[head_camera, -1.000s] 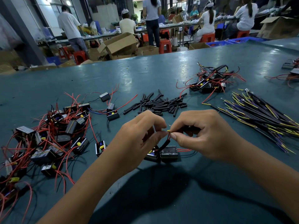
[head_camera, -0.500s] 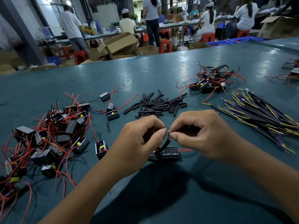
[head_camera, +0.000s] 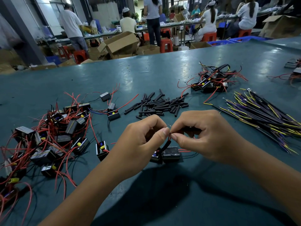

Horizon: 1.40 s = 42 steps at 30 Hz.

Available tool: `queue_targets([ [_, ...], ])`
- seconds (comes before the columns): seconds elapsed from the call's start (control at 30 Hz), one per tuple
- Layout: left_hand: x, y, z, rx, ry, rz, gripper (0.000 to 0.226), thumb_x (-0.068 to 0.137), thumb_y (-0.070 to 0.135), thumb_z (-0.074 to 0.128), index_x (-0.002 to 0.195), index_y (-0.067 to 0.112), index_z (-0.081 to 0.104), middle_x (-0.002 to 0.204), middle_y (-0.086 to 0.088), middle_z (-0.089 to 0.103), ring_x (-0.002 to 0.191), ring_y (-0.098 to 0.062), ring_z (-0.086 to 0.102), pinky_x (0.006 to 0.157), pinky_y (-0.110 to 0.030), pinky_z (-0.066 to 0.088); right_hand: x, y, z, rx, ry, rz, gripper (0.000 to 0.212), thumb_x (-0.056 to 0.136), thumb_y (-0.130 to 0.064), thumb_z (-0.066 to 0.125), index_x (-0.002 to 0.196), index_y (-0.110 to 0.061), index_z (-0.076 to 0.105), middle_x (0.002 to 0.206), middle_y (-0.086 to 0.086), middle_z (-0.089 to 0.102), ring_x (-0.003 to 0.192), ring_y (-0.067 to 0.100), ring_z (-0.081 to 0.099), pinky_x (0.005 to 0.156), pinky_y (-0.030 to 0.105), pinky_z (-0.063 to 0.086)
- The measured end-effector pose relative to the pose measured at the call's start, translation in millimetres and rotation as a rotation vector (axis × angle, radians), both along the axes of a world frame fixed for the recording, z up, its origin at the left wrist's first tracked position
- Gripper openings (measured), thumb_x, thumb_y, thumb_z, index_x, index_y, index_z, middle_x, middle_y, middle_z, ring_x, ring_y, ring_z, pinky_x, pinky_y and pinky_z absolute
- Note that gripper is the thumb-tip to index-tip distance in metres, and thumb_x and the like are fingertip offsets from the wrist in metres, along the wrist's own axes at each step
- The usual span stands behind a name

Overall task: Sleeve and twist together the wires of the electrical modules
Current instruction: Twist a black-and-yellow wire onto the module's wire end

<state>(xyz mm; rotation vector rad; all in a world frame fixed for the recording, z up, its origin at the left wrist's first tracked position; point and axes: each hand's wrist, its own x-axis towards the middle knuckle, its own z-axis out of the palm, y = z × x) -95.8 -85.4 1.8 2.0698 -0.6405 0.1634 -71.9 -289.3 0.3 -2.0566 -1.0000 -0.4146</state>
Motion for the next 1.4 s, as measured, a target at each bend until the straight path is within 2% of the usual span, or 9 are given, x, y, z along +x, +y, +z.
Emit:
queue_targets([
  [0.2,-1,-3,1,-0.06,0.113,0.019,0.021,0.095,0.027,0.055,0.075,0.024,0.06,0.055,0.011,0.042,0.048,-0.004,0.034,0.047,-0.016,0.029,-1,0,2,-0.052,-0.096,-0.007,0.002,0.082,-0.01,0.072,0.08,-0.011,0.073,0.072,-0.011,0.06,0.064,-0.001,0.051,0.063,0.012,0.037],
  [0.4,-6,-6,7,-0.33,0.548,0.001,0.036,0.097,0.011,0.054,0.062,0.021,0.055,0.059,-0.002,0.033,0.045,-0.01,0.021,0.04,-0.018,0.02,-2,0,2,-0.143,-0.245,-0.04,0.006,0.087,-0.015,0.071,0.083,-0.01,0.073,0.075,-0.002,0.061,0.067,0.012,0.053,0.062,0.03,0.046],
  [0.53,-6,-6,9,-0.395,0.727,-0.05,0.035,0.092,0.016,0.052,0.058,0.022,0.047,0.059,0.003,0.029,0.048,-0.011,0.014,0.039,-0.018,0.015,-3,2,2,-0.172,-0.297,-0.041,0.006,0.087,-0.015,0.071,0.084,-0.01,0.072,0.076,-0.003,0.061,0.07,0.007,0.047,0.065,0.02,0.041],
  [0.6,-3,-6,6,-0.342,0.597,0.013,0.027,0.087,0.023,0.055,0.06,0.021,0.05,0.057,0.002,0.032,0.045,-0.011,0.02,0.039,-0.019,0.02,-3,2,2,-0.156,-0.261,-0.039,0.005,0.087,-0.015,0.071,0.083,-0.011,0.072,0.075,-0.005,0.06,0.069,0.003,0.045,0.066,0.018,0.039],
  [0.7,2,1,0,-0.059,0.04,0.062,0.014,0.089,0.03,0.056,0.076,0.029,0.057,0.06,0.013,0.046,0.049,-0.006,0.037,0.048,-0.019,0.033,1,-1,2,-0.087,-0.167,-0.034,0.004,0.084,-0.012,0.072,0.08,-0.011,0.071,0.072,-0.012,0.054,0.066,-0.003,0.046,0.065,0.013,0.036],
  [0.83,10,11,-1,0.175,-0.358,-0.046,0.005,0.096,0.024,0.064,0.099,0.02,0.064,0.092,0.012,0.058,0.071,-0.015,0.056,0.061,-0.025,0.047,4,-3,1,-0.048,-0.081,-0.016,0.002,0.083,-0.011,0.071,0.081,-0.011,0.072,0.072,-0.014,0.057,0.065,-0.002,0.05,0.065,0.01,0.035],
  [0.97,17,11,-7,0.205,-0.501,-0.032,0.012,0.098,0.015,0.061,0.098,0.007,0.069,0.092,-0.003,0.06,0.072,-0.02,0.055,0.062,-0.033,0.046,6,-4,0,-0.059,-0.046,0.025,0.002,0.085,-0.011,0.07,0.085,-0.011,0.072,0.075,-0.018,0.056,0.067,-0.002,0.052,0.066,0.009,0.035],
  [1.17,19,9,-11,0.267,-0.605,-0.071,0.011,0.106,0.024,0.044,0.106,0.02,0.054,0.096,0.0,0.057,0.074,-0.02,0.052,0.06,-0.036,0.047,7,-4,-1,-0.04,0.003,0.049,0.003,0.084,-0.012,0.07,0.086,-0.012,0.072,0.073,-0.018,0.058,0.066,0.0,0.053,0.065,0.008,0.035],
  [1.4,19,12,-14,0.366,-0.673,-0.048,0.007,0.103,0.014,0.051,0.109,0.018,0.051,0.101,0.002,0.057,0.078,-0.019,0.054,0.055,-0.044,0.049,7,-4,-4,0.025,0.124,0.054,0.002,0.085,-0.014,0.07,0.084,-0.014,0.071,0.07,-0.011,0.061,0.063,0.002,0.052,0.062,0.008,0.034],
])
